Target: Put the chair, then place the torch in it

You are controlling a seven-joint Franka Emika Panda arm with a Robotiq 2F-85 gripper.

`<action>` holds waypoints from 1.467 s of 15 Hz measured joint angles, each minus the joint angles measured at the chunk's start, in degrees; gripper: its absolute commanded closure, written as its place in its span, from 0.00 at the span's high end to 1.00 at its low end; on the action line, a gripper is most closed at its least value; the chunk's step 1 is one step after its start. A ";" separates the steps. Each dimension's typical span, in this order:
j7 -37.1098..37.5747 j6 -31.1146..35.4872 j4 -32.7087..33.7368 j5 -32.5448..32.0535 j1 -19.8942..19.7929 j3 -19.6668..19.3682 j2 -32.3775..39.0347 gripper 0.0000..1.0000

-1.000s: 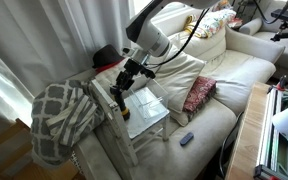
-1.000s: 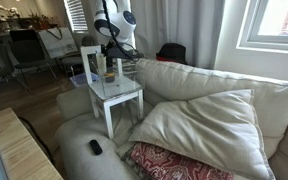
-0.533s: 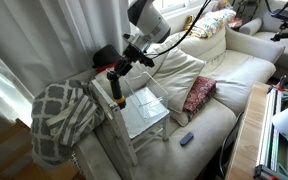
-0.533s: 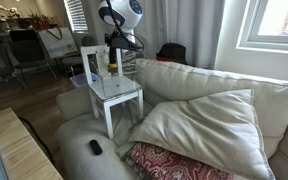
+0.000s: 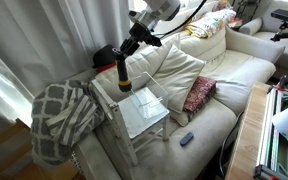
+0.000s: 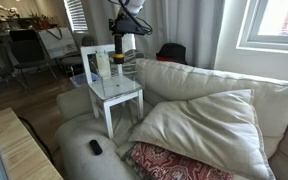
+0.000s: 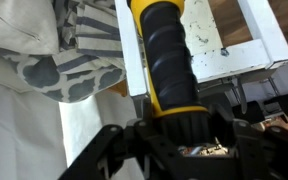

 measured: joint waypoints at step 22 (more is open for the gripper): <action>4.30 -5.36 -3.95 1.22 3.16 -8.86 -5.33 0.33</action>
